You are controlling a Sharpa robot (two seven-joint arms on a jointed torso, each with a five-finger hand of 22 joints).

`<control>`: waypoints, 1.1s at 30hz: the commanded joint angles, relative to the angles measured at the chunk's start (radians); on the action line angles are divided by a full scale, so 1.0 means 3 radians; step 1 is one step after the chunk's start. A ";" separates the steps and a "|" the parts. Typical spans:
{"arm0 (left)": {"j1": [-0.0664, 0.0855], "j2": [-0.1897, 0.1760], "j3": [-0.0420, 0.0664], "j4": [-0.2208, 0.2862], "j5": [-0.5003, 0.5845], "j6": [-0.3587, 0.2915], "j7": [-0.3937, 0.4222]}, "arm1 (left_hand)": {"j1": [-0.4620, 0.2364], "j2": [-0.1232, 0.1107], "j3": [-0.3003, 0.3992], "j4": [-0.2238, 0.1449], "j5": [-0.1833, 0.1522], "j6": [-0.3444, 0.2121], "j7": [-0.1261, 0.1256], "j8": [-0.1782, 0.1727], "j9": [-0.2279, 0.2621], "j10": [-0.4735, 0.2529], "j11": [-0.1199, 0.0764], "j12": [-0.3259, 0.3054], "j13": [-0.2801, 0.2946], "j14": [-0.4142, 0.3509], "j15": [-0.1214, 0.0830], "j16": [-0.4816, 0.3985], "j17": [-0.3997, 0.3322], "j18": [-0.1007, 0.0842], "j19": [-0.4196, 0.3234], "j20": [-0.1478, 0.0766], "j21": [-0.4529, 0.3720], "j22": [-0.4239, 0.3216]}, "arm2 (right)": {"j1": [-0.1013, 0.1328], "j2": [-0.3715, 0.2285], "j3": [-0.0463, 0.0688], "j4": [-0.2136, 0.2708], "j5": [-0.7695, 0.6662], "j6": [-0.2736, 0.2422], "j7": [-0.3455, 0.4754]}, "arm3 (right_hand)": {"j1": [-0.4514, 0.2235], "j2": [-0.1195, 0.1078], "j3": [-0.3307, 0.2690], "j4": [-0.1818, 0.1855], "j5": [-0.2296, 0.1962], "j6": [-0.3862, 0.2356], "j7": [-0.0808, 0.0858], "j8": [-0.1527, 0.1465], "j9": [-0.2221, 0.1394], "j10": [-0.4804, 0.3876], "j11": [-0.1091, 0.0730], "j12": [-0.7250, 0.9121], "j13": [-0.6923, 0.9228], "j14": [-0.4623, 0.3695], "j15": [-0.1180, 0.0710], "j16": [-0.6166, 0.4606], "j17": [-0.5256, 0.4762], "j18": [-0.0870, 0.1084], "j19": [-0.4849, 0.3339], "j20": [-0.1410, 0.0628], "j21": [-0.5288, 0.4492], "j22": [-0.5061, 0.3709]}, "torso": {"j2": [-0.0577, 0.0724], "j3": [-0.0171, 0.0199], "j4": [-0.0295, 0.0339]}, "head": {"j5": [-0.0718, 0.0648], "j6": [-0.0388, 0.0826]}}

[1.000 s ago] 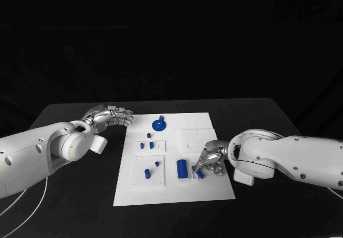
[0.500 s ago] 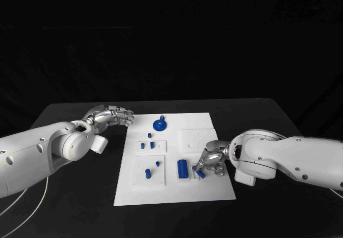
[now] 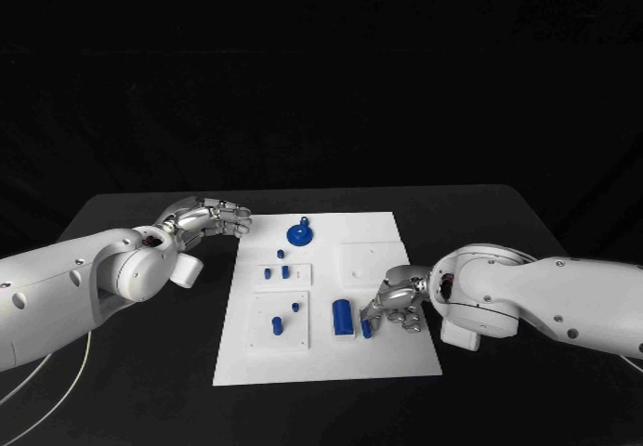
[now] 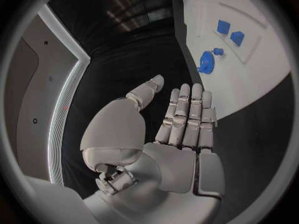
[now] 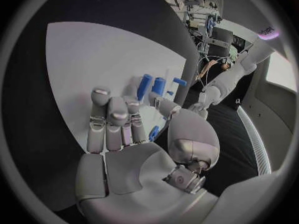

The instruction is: Assemble the parts on the task board

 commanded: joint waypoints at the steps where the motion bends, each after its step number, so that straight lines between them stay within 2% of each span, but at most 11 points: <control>1: 0.0003 0.0001 0.0002 0.0006 -0.0012 0.0048 0.0016 | -0.0038 0.0000 -0.0002 0.0018 -0.0010 -0.0028 -0.0001 0.0020 -0.0004 -0.0015 -0.0009 0.0000 -0.0004 0.0020 0.0003 -0.0021 0.0005 0.0045 0.0001 0.0021 -0.0014 0.0006 | -0.0005 0.0009 0.0000 0.0014 0.0020 0.0132 0.0018 | -0.0033 -0.0028 -0.0015 0.0020 -0.0015 0.0011 0.0008 0.0020 -0.0004 0.0009 -0.0004 -0.0004 0.0005 -0.0001 -0.0024 0.0020 0.0003 0.0095 0.0002 -0.0003 0.0014 0.0045 | 0.0000 0.0000 -0.0002 | 0.0001 -0.0004; 7: 0.0003 0.0001 0.0002 0.0007 -0.0015 0.0049 0.0014 | -0.0039 -0.0001 -0.0001 0.0019 -0.0010 -0.0028 -0.0001 0.0020 -0.0004 -0.0015 -0.0010 0.0000 -0.0004 0.0020 0.0003 -0.0023 0.0007 0.0046 0.0001 0.0020 -0.0015 0.0007 | -0.0005 0.0007 0.0000 0.0014 0.0020 0.0119 0.0022 | -0.0084 -0.0116 -0.0091 0.0023 -0.0015 0.0003 0.0008 0.0026 -0.0003 0.0006 -0.0003 -0.0004 0.0009 -0.0001 -0.0024 0.0020 0.0003 0.0095 0.0002 -0.0010 0.0017 0.0046 | 0.0000 0.0002 -0.0002 | 0.0001 -0.0003; 11: 0.0003 0.0001 0.0001 0.0007 -0.0016 0.0049 0.0012 | -0.0038 -0.0001 -0.0001 0.0020 -0.0010 -0.0028 -0.0001 0.0020 -0.0004 -0.0015 -0.0010 0.0000 -0.0004 0.0020 0.0002 -0.0023 0.0008 0.0046 0.0001 0.0020 -0.0016 0.0008 | -0.0005 -0.0007 0.0000 0.0012 -0.0037 0.0117 0.0035 | -0.0078 -0.0134 -0.0108 0.0013 -0.0015 -0.0002 0.0007 0.0028 -0.0002 0.0005 -0.0004 -0.0004 0.0011 -0.0002 -0.0025 0.0020 0.0002 0.0095 0.0001 -0.0016 0.0017 0.0045 | 0.0001 0.0002 -0.0001 | -0.0001 -0.0002; 16: 0.0003 0.0000 0.0001 0.0006 -0.0025 0.0051 0.0005 | -0.0038 -0.0002 0.0000 0.0020 -0.0010 -0.0028 -0.0001 0.0020 -0.0004 -0.0015 -0.0010 0.0000 -0.0004 0.0020 0.0002 -0.0024 0.0009 0.0046 0.0002 0.0020 -0.0016 0.0008 | -0.0005 -0.0047 0.0000 0.0014 -0.0009 0.0245 0.0117 | 0.0016 -0.0234 -0.0119 -0.0057 -0.0014 -0.0015 0.0008 0.0033 0.0000 -0.0001 -0.0004 -0.0005 0.0015 -0.0002 -0.0027 0.0015 -0.0001 0.0095 0.0001 -0.0031 0.0016 0.0043 | -0.0001 0.0004 0.0000 | -0.0006 0.0001; 18: 0.0003 -0.0001 0.0000 0.0006 -0.0026 0.0052 0.0005 | -0.0038 -0.0001 0.0000 0.0021 -0.0010 -0.0028 -0.0001 0.0020 -0.0005 -0.0014 -0.0010 0.0000 -0.0004 0.0020 0.0002 -0.0024 0.0009 0.0046 0.0002 0.0020 -0.0016 0.0009 | -0.0005 -0.0070 0.0000 0.0021 -0.0002 0.0307 0.0147 | 0.0085 -0.0263 -0.0208 -0.0141 -0.0012 -0.0029 0.0013 0.0037 0.0002 -0.0006 0.0002 -0.0005 0.0018 -0.0001 -0.0023 0.0010 -0.0005 0.0095 -0.0001 -0.0030 0.0017 0.0042 | -0.0001 0.0004 0.0000 | -0.0005 0.0000; 19: 0.0003 -0.0003 0.0000 0.0006 -0.0026 0.0050 0.0005 | -0.0038 -0.0001 0.0000 0.0021 -0.0010 -0.0028 -0.0001 0.0020 -0.0005 -0.0014 -0.0010 0.0000 -0.0004 0.0020 0.0002 -0.0024 0.0009 0.0046 0.0002 0.0020 -0.0017 0.0009 | -0.0005 -0.0079 0.0000 0.0023 -0.0002 0.0333 0.0155 | 0.0100 -0.0267 -0.0248 -0.0170 -0.0007 -0.0034 0.0014 0.0038 0.0002 -0.0008 0.0003 -0.0005 0.0019 -0.0001 -0.0021 0.0008 -0.0006 0.0095 -0.0004 -0.0029 0.0015 0.0042 | 0.0000 0.0004 0.0001 | -0.0009 0.0004; 22: 0.0003 -0.0004 0.0000 0.0005 -0.0026 0.0052 0.0005 | -0.0038 -0.0001 0.0000 0.0022 -0.0010 -0.0028 -0.0001 0.0021 -0.0005 -0.0014 -0.0010 0.0000 -0.0004 0.0020 0.0002 -0.0025 0.0010 0.0046 0.0002 0.0020 -0.0017 0.0009 | -0.0005 -0.0113 0.0000 0.0035 0.0003 0.0421 0.0182 | 0.0177 -0.0230 -0.0504 -0.0371 0.0023 -0.0055 0.0019 0.0042 0.0000 -0.0027 0.0007 -0.0012 0.0023 -0.0009 -0.0018 -0.0005 -0.0012 0.0095 -0.0028 -0.0024 0.0001 0.0037 | 0.0000 0.0004 -0.0002 | -0.0008 0.0004; 27: 0.0003 -0.0002 -0.0001 0.0006 -0.0029 0.0055 0.0004 | -0.0038 -0.0001 0.0001 0.0023 -0.0010 -0.0028 -0.0001 0.0021 -0.0005 -0.0014 -0.0010 0.0000 -0.0004 0.0020 0.0002 -0.0025 0.0011 0.0046 0.0002 0.0020 -0.0018 0.0010 | -0.0005 -0.0138 0.0000 0.0045 0.0003 0.0473 0.0182 | 0.0292 -0.0210 -0.0672 -0.0555 0.0029 -0.0065 0.0019 0.0045 -0.0009 -0.0034 0.0005 -0.0018 0.0024 -0.0012 -0.0019 -0.0016 -0.0016 0.0095 -0.0037 -0.0025 -0.0015 0.0028 | 0.0000 0.0004 -0.0005 | -0.0007 0.0004; 33: 0.0003 -0.0001 -0.0001 0.0006 -0.0030 0.0058 0.0004 | -0.0037 -0.0001 0.0002 0.0023 -0.0010 -0.0028 -0.0002 0.0021 -0.0005 -0.0014 -0.0010 0.0000 -0.0004 0.0021 0.0002 -0.0026 0.0013 0.0046 0.0002 0.0019 -0.0018 0.0011 | -0.0005 -0.0129 -0.0001 0.0044 0.0003 0.0492 0.0181 | 0.0361 -0.0203 -0.0718 -0.0614 0.0015 -0.0065 0.0019 0.0047 -0.0016 -0.0034 0.0006 -0.0022 0.0022 -0.0011 -0.0019 -0.0022 -0.0018 0.0095 -0.0035 -0.0024 -0.0025 0.0022 | 0.0000 0.0005 -0.0003 | -0.0011 0.0000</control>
